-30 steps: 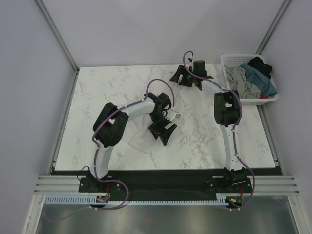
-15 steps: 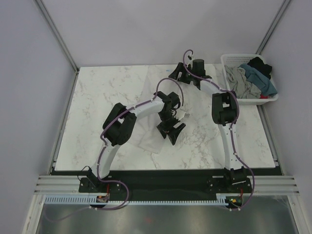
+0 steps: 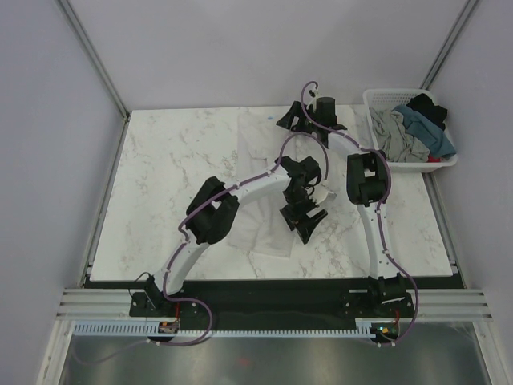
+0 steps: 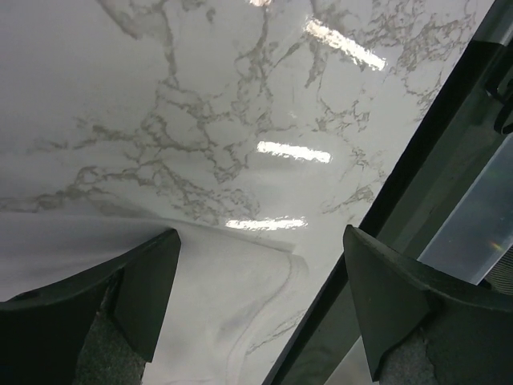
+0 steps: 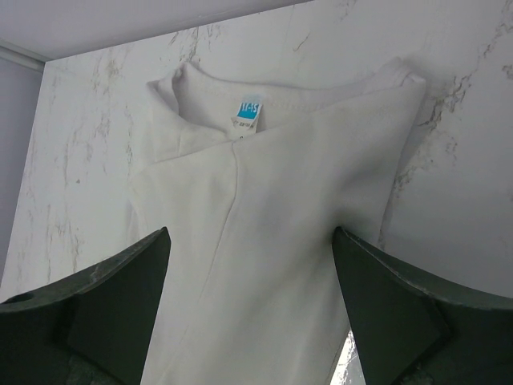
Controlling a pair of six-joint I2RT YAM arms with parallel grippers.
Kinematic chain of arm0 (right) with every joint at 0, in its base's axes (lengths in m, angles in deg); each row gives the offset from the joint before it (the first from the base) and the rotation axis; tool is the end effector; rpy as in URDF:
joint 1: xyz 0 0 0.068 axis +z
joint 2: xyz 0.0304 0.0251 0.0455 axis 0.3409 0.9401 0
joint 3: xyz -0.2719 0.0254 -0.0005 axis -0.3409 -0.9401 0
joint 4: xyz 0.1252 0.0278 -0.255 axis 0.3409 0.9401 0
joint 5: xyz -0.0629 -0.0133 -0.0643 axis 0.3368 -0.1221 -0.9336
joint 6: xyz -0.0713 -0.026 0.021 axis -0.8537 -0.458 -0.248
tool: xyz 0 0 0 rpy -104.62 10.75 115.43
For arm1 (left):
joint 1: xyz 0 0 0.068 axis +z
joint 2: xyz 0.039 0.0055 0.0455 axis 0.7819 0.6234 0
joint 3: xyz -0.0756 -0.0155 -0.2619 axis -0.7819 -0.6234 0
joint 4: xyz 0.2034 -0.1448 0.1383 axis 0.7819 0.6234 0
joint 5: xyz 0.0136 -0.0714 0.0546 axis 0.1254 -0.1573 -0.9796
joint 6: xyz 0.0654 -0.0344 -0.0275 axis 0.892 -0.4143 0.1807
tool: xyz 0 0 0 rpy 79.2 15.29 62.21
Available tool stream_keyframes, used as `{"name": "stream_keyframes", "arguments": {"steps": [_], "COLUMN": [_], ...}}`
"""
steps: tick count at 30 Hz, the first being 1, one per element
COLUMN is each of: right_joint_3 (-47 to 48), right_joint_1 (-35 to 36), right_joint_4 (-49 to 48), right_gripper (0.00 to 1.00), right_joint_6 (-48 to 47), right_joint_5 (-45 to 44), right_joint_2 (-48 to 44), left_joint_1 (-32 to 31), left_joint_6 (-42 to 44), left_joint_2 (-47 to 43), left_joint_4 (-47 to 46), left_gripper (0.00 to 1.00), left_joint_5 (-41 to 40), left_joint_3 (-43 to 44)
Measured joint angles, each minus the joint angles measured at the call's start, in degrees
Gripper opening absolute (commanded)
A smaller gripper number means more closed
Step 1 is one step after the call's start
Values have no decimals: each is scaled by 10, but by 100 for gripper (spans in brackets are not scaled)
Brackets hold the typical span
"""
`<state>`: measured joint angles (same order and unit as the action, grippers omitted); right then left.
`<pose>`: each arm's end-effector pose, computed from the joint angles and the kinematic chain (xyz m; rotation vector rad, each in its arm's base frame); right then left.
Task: Fold and stack the t-shirts
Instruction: Fold the tshirt
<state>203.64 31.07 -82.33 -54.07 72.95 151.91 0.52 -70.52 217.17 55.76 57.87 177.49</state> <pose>0.6240 0.1539 0.1088 0.0575 2.0824 0.9344 0.2834 -0.4053 0.1236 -1.5016 -2.5112 0.8350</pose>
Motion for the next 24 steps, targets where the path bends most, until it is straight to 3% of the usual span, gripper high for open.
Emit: {"name": "stream_keyframes", "arguments": {"steps": [16,20,24], "right_joint_3": [-7,-45,-107], "right_joint_1": [-4,-13,-26], "right_joint_4": [5,33,65], "right_gripper": [93,94,93], "right_joint_6": [-16,-42,-67], "right_joint_5": [8,7,-4], "right_joint_2": [-10,-66,-179], "left_joint_1": [-36,-42,-44], "left_joint_6": [2,9,17], "left_joint_2": [6,-32,-113], "left_joint_4": [-24,-30,-30], "left_gripper": [97,99,100], "left_joint_5": [-30,-63,-92], "left_joint_3": [27,-12,-58]}}
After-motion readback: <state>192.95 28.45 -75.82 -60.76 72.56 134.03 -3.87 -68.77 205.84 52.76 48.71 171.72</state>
